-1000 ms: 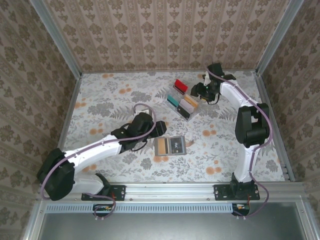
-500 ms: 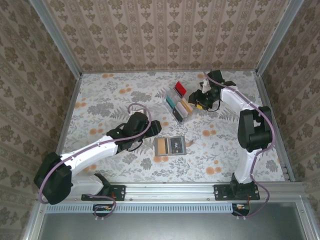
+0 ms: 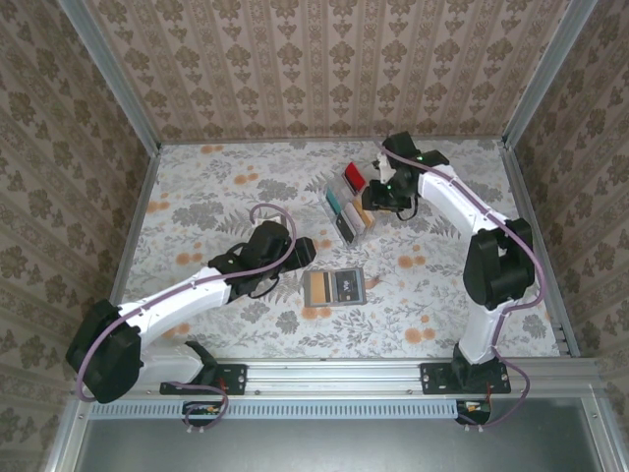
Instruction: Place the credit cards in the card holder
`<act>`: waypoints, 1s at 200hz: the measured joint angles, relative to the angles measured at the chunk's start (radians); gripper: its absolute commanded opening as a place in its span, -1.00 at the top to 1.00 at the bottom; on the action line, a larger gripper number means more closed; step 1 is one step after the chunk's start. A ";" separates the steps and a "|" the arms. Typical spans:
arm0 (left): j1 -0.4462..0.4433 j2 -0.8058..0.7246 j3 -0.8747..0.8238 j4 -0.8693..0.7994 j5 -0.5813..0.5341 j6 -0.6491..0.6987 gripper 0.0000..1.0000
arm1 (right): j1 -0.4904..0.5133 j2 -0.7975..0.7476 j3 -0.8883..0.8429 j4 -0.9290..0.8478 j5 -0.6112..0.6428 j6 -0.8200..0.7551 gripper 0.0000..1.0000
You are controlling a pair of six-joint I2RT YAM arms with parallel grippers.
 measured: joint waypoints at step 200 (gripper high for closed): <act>0.005 -0.002 -0.011 0.000 0.008 0.000 -0.48 | 0.254 0.248 0.203 -0.126 0.651 -0.230 0.18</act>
